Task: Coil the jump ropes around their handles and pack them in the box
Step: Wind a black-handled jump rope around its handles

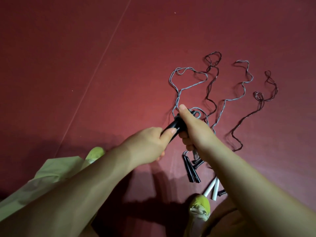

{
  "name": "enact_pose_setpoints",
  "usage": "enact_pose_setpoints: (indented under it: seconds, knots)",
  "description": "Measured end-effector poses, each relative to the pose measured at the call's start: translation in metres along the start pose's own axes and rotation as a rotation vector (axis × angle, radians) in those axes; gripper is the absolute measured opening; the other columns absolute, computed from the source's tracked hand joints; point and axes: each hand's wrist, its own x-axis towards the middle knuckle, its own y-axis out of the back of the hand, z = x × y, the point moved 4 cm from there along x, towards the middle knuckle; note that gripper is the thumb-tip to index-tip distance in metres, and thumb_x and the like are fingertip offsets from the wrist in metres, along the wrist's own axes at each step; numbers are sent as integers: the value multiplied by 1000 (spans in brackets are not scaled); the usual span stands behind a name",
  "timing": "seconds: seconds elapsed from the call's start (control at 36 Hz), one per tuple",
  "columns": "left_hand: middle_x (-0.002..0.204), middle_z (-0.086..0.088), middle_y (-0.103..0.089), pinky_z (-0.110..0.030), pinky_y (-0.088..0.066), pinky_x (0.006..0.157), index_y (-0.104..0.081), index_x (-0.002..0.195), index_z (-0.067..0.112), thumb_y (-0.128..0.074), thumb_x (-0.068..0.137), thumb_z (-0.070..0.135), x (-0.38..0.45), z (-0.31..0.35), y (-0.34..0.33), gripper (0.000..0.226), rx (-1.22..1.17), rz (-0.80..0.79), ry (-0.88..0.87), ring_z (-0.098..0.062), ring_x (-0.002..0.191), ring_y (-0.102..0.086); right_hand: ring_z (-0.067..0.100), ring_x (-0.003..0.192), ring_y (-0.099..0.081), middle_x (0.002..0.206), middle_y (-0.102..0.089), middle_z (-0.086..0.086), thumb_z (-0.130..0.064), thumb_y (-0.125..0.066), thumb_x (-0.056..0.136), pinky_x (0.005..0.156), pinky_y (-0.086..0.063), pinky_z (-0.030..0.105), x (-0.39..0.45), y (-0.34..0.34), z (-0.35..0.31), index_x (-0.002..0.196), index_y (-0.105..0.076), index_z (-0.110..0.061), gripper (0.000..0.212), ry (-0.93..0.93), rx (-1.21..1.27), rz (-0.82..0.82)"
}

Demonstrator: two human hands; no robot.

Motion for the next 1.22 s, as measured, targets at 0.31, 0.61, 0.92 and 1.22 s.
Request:
enact_pose_setpoints:
  seconds: [0.31, 0.61, 0.92, 1.22]
  knots:
    - [62, -2, -60, -32, -55, 57, -66, 77, 13, -60, 67, 60, -11, 2, -1, 48, -985, -558, 167, -16, 49, -58, 8, 39, -17, 48, -21, -6, -45, -46, 96, 45, -10, 23, -4, -7, -19, 59, -38, -23, 43, 64, 402, 76]
    - [88, -6, -73, -32, -58, 67, -72, 104, 15, -80, 66, 52, -25, 23, -20, 54, -1420, -900, -88, -19, 75, -72, 9, 28, -27, 36, -34, -2, -48, -52, 68, 39, -18, 14, -3, -8, -25, 67, -46, -4, 45, 336, 691, -318]
    - [65, -2, -63, -22, -50, 47, -66, 82, 19, -60, 73, 27, -18, 16, 5, 13, -1063, -439, 65, -15, 51, -61, 20, 46, -31, 53, -36, 6, -73, -36, 72, 55, -8, 45, 8, -11, -13, 70, -44, -11, 63, 198, 256, -212]
    - [65, -2, -66, -25, -51, 49, -53, 91, 15, -56, 94, 13, -8, 1, 7, 4, -673, -262, 86, -16, 54, -64, 6, 33, -24, 39, -35, -13, -49, -22, 103, 34, -20, 14, 3, 0, -5, 68, -39, -15, 52, 61, -79, -152]
